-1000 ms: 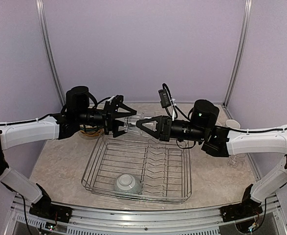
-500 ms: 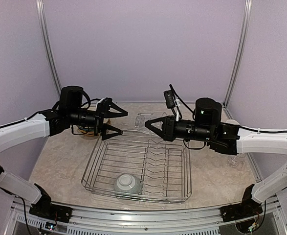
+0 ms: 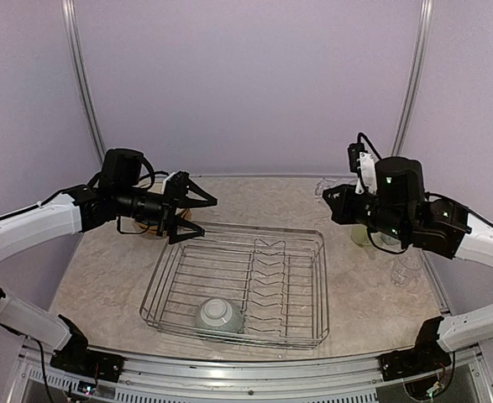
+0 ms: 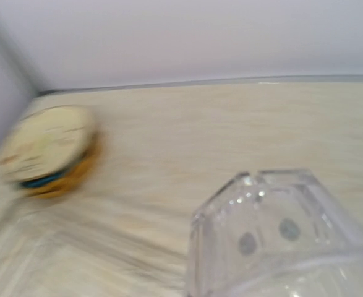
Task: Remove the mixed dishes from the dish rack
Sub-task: Place the cup on the cup.
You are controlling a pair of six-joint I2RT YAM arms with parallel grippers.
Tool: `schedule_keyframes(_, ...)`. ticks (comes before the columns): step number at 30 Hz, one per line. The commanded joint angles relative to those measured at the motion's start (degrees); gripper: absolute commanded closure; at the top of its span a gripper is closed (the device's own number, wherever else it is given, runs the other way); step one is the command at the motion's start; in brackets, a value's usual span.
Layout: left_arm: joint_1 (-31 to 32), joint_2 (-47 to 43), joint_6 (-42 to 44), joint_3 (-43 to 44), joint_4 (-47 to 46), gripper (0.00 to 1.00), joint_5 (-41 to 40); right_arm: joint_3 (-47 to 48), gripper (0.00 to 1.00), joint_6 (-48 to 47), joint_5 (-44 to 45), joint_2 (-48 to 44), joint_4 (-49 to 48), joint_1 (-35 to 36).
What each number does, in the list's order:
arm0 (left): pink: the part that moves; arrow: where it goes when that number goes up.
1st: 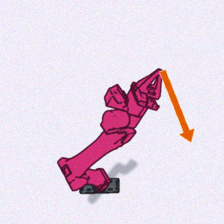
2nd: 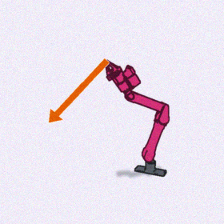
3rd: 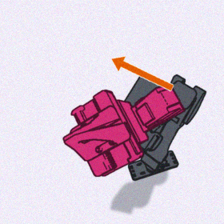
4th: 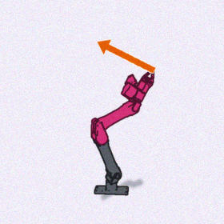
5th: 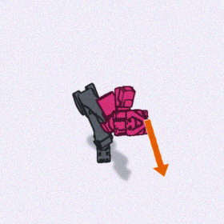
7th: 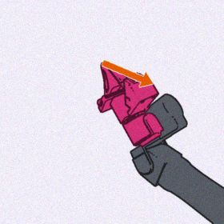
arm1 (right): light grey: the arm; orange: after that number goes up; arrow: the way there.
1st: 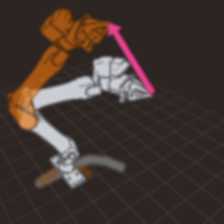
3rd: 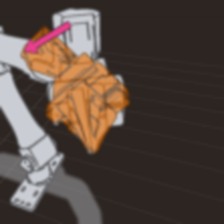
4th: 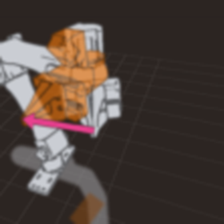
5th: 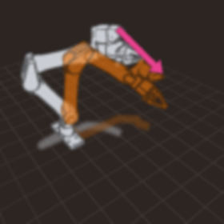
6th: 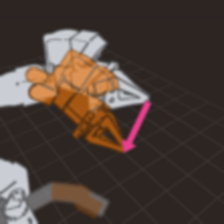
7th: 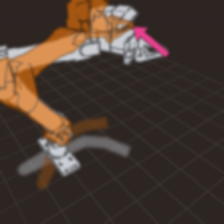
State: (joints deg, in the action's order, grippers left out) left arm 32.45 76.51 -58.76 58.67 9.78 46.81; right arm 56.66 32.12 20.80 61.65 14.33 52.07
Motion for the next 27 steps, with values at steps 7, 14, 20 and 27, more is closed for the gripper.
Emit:
schedule_keyframes(7,1.0,-0.3,3.1,3.3,5.4,0.01,-3.4,3.1,1.00,8.5,10.1,-5.3,26.2,-15.4)
schedule_keyframes(14,2.2,1.0,3.4,4.2,6.6,0.01,-4.4,3.2,1.00,11.7,5.1,-1.5,35.8,-25.9)
schedule_keyframes(20,3.1,1.3,4.4,4.5,7.8,0.01,-5.2,0.8,1.00,13.1,3.4,-1.4,37.8,-30.3)
schedule_keyframes(27,3.6,1.3,5.4,5.0,9.4,0.01,-5.5,-1.6,1.00,18.0,4.2,-3.8,39.9,-32.1)
